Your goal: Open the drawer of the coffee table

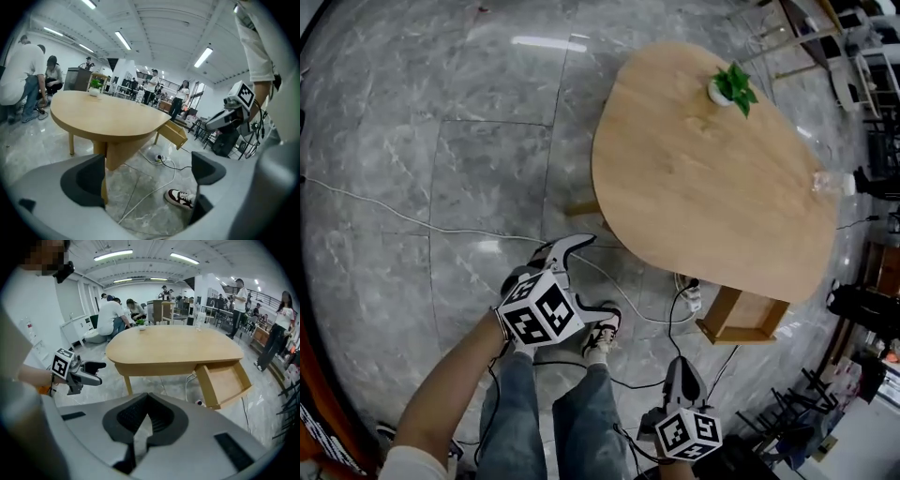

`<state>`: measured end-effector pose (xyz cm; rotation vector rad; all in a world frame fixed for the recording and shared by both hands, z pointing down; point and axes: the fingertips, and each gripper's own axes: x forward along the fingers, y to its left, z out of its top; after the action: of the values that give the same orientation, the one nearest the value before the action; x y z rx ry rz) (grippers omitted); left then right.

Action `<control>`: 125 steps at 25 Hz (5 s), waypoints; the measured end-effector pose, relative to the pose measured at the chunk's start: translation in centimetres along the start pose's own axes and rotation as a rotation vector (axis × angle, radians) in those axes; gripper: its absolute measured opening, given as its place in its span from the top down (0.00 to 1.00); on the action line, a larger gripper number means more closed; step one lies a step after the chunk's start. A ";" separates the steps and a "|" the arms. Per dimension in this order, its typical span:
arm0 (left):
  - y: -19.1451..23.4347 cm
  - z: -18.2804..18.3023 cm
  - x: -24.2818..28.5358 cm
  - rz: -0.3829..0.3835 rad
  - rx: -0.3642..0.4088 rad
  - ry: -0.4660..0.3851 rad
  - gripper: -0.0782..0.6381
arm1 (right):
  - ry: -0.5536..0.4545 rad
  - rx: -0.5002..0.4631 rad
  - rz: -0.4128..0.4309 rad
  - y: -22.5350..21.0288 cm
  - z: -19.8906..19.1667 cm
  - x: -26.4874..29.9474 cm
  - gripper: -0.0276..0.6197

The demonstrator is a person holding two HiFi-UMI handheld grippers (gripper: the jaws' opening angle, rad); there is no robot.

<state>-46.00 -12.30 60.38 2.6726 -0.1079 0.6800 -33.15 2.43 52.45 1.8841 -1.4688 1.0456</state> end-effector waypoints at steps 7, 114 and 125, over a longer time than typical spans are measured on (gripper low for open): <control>3.3 -1.3 3.7 0.024 0.092 -0.007 0.09 | 0.045 0.073 -0.019 -1.1 -3.9 1.7 0.96; -2.2 -6.5 2.4 -0.170 0.428 0.135 0.80 | 0.104 0.230 -0.014 -3.8 -8.7 3.3 0.96; -5.5 -8.0 1.2 -0.209 0.428 0.158 0.80 | 0.085 0.243 -0.027 -4.0 -10.2 2.2 0.96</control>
<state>-47.61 -4.15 65.59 2.9534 0.3975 0.9276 -31.62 10.36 60.26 1.9896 -1.3136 1.3250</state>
